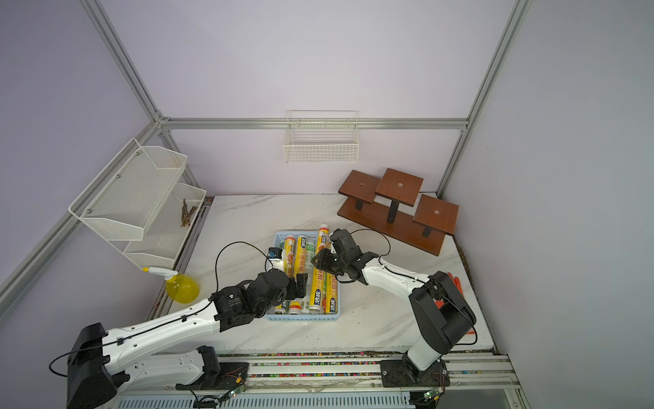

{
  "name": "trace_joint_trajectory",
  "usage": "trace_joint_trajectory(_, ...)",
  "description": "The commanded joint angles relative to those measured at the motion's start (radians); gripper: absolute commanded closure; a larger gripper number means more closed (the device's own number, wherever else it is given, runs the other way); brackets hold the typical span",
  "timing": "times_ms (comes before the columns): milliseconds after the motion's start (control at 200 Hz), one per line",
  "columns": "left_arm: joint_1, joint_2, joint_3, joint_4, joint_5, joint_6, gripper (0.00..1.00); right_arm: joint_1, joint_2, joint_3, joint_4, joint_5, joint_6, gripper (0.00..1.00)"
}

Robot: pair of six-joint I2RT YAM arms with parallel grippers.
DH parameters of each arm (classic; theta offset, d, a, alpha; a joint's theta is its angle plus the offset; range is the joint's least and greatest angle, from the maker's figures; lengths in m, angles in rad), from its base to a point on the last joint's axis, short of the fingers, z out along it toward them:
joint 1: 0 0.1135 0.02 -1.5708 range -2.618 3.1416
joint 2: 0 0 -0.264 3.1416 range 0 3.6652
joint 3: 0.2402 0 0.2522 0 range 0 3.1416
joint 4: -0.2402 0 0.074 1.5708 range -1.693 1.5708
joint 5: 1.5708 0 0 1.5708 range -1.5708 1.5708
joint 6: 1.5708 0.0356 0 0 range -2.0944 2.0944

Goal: Put the plastic wrap into the basket
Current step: Place the plastic wrap in the basket.

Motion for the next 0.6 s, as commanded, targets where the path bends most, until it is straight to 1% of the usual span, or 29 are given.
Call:
trace_joint_trajectory(0,0.005,-0.03,-0.02,0.004,-0.016,-0.028,0.0,0.01,0.036,0.039,0.013,-0.041,-0.028,0.63)
trace_joint_trajectory(115,0.005,-0.032,-0.022,-0.007,-0.009,-0.039,0.0,0.021,0.079,0.065,-0.002,-0.062,-0.049,0.62)
trace_joint_trajectory(240,0.008,-0.038,-0.025,-0.019,-0.008,-0.046,0.0,0.033,0.107,0.092,-0.038,-0.051,-0.065,0.61)
trace_joint_trajectory(430,0.004,-0.056,-0.032,-0.037,-0.012,-0.055,0.0,0.039,0.125,0.116,-0.11,0.022,-0.07,0.58)
trace_joint_trajectory(590,0.004,-0.072,-0.044,-0.031,-0.015,-0.057,0.0,0.041,0.135,0.117,-0.129,0.046,-0.065,0.58)
